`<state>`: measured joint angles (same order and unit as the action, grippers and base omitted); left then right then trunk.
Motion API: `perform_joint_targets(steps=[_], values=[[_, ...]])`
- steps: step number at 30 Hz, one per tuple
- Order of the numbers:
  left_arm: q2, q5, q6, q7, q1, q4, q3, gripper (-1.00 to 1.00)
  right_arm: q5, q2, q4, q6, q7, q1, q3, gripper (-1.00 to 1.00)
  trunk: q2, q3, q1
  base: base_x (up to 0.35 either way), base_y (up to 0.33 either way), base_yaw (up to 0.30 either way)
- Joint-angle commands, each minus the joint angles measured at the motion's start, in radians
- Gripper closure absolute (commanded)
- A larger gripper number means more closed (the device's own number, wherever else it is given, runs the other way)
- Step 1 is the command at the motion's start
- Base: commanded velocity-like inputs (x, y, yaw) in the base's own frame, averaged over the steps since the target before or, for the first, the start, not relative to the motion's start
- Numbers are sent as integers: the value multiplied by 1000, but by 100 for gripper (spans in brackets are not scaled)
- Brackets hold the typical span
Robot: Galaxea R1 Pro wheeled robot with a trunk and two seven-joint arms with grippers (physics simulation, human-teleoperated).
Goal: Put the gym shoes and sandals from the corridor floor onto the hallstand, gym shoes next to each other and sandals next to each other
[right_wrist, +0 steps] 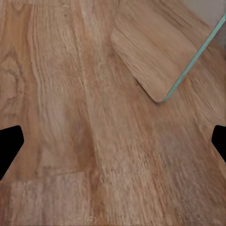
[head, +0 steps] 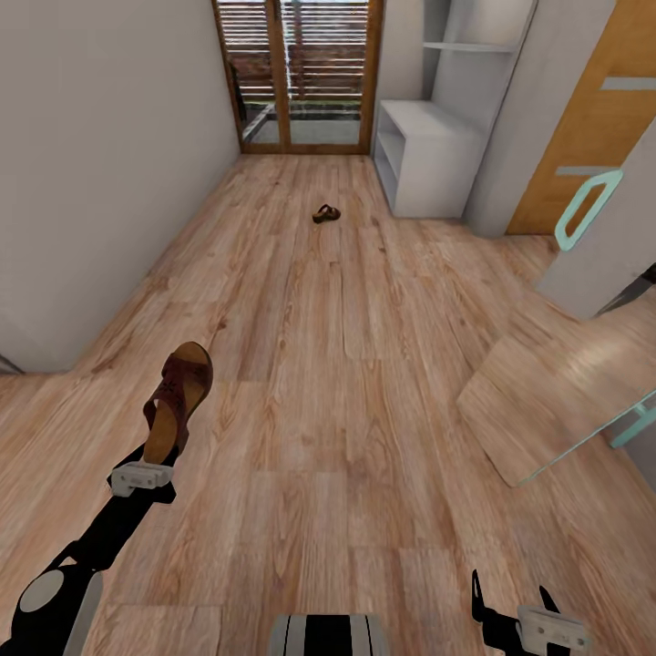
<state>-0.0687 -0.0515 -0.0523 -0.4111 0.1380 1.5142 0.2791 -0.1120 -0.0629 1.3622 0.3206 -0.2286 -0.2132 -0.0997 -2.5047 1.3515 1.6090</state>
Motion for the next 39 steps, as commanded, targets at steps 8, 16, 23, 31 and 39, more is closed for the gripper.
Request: perform_joint_targets(steps=[8, 16, 23, 31, 39], values=[[0, 2, -1, 1, 0, 0, -1, 100, 0, 0, 0, 0, 0, 0, 0, -100, 0, 0, 0, 316, 46, 0], [2, 3, -12, 1, 0, -2, 1, 100, 0, 0, 0, 0, 0, 0, 0, -100, 0, 0, 0, 277, 102, 0], [4, 4, -26, 1, 0, -3, 1, 100, 0, 0, 0, 0, 0, 0, 0, -100, 0, 0, 0, 97, 37, 0], [4, 4, -29, 2, 0, -4, 2, 100, 0, 0, 0, 0, 0, 0, 0, -100, 0, 0, 0, 30, 12, 0], [3, 4, -27, 2, 0, -5, 0, 100, 0, 0, 0, 0, 0, 0, 0, -100, 0, 0, 0, 59, 3, 0]])
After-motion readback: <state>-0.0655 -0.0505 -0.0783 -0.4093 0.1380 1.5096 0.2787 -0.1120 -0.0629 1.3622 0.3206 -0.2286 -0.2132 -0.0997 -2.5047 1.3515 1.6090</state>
